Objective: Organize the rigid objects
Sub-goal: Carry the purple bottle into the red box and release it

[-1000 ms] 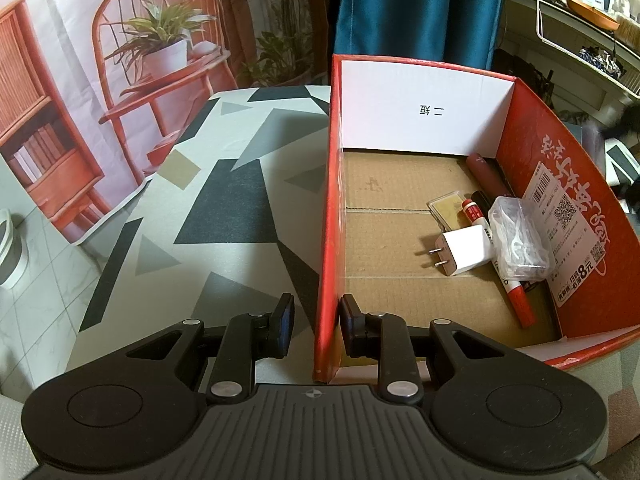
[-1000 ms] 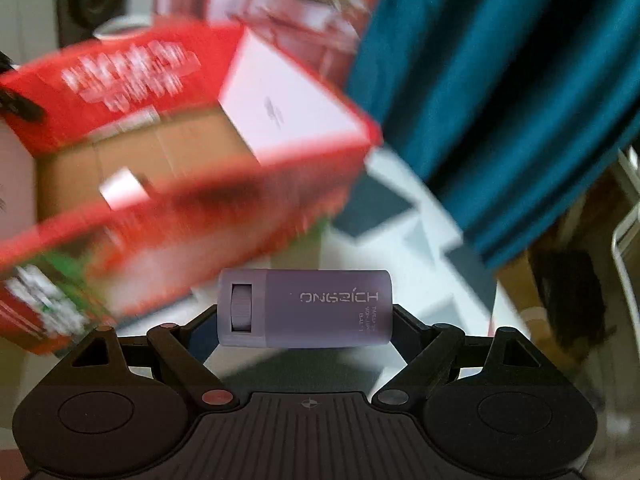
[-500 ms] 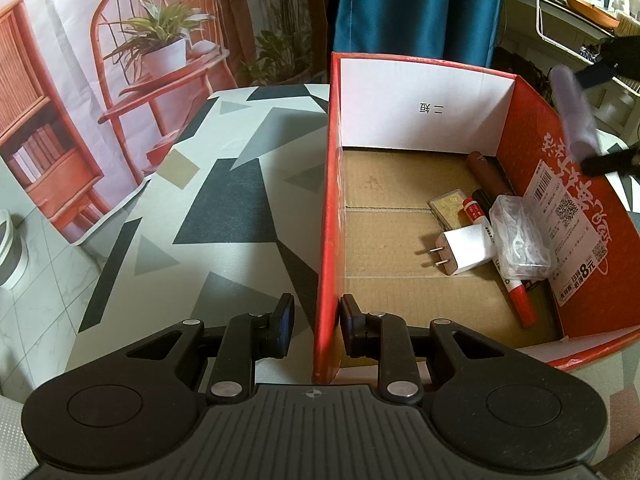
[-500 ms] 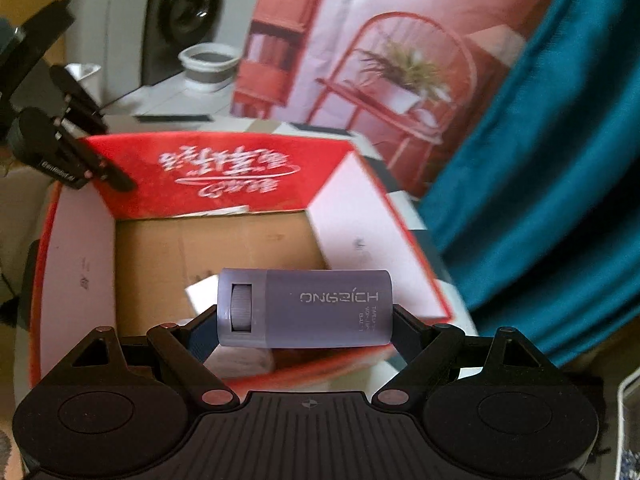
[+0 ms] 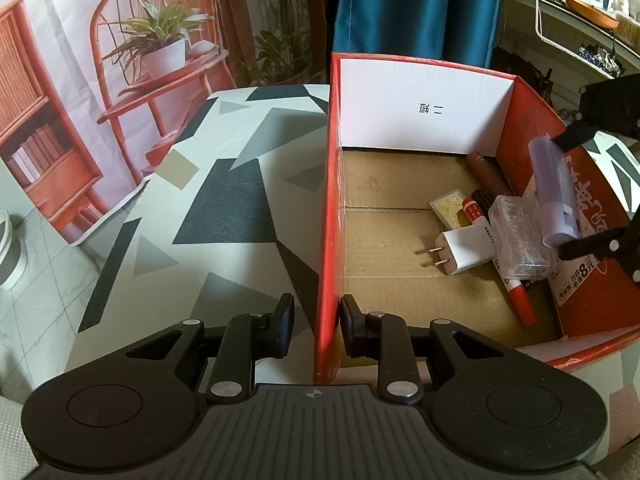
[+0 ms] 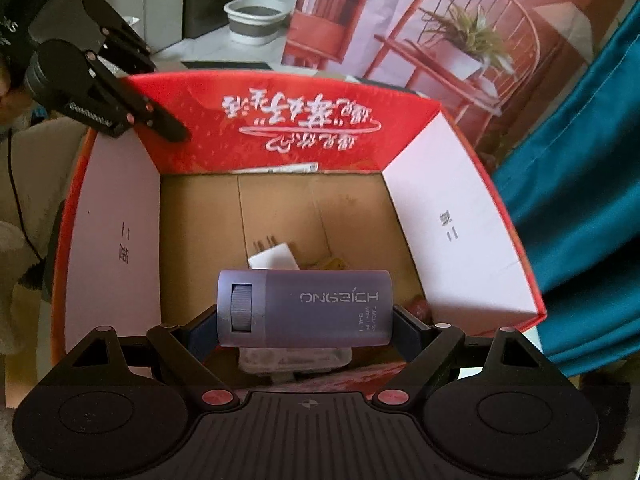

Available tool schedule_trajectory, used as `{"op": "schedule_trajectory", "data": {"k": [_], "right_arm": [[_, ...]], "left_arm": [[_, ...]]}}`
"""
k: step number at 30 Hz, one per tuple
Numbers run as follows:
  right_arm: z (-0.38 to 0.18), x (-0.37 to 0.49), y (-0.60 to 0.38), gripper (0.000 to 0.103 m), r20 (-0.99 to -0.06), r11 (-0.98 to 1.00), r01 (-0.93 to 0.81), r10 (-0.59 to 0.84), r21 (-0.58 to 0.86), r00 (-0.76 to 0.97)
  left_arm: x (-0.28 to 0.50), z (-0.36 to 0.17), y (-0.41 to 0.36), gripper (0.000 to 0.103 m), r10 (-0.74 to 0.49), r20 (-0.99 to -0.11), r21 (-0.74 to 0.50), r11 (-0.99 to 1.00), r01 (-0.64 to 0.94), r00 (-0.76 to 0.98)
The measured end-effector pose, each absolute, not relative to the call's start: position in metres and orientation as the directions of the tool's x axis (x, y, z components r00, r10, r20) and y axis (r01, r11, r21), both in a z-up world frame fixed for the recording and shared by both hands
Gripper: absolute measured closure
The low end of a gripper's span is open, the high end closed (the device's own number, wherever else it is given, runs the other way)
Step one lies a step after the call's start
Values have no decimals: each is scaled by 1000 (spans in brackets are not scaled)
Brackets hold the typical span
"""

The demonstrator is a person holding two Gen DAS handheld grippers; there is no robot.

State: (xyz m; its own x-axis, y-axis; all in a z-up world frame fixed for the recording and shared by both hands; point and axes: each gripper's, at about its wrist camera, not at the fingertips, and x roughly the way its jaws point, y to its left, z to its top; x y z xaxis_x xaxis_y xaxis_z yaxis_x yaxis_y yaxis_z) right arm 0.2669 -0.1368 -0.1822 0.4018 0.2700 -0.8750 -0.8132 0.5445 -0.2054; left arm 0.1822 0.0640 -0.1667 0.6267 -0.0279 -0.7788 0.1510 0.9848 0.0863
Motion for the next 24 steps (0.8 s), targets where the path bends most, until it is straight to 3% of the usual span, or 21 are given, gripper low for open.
{"op": "schedule_trajectory", "data": {"k": [12, 24], "right_arm": [[-189, 271, -138, 21, -885, 535, -809, 218, -244, 411], [-161, 276, -167, 22, -832, 604, -759, 273, -243, 483]], "left_arm": [[182, -166, 64, 76, -28, -779, 87, 985, 152, 626], [182, -166, 64, 76, -28, -779, 87, 985, 152, 626]]}}
